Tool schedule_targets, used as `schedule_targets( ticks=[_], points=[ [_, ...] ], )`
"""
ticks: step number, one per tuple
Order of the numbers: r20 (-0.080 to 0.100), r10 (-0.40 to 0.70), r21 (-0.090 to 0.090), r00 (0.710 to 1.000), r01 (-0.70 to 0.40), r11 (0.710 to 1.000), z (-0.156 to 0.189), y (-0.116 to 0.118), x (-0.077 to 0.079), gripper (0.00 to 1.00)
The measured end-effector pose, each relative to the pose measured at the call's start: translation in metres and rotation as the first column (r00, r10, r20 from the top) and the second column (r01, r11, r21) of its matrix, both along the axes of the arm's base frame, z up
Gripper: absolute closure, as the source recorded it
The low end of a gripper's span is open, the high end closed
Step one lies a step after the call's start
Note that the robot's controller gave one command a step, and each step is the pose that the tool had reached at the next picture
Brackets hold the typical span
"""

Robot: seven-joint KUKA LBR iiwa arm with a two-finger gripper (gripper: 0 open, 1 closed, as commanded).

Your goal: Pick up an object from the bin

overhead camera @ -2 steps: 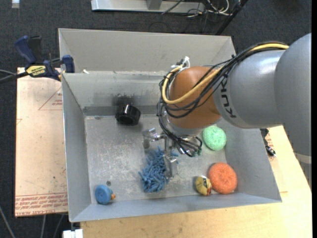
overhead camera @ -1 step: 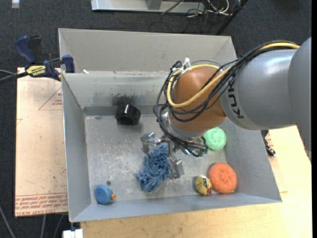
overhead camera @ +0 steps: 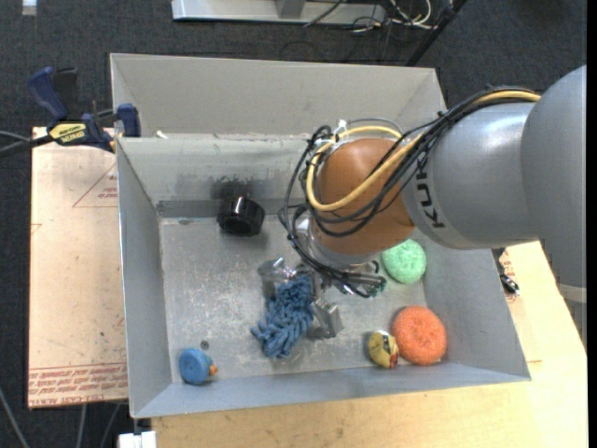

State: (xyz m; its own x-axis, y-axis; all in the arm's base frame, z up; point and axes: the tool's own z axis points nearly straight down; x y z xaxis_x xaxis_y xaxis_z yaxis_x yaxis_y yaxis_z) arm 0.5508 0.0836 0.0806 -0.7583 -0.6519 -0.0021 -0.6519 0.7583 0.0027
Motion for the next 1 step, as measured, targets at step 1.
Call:
schedule_targets(
  ticks=[1],
  points=[
    [0.006,0.192,0.001,0.981,-0.192,0.981,-0.0103,-0.0034,0.002,1.0]
  ],
)
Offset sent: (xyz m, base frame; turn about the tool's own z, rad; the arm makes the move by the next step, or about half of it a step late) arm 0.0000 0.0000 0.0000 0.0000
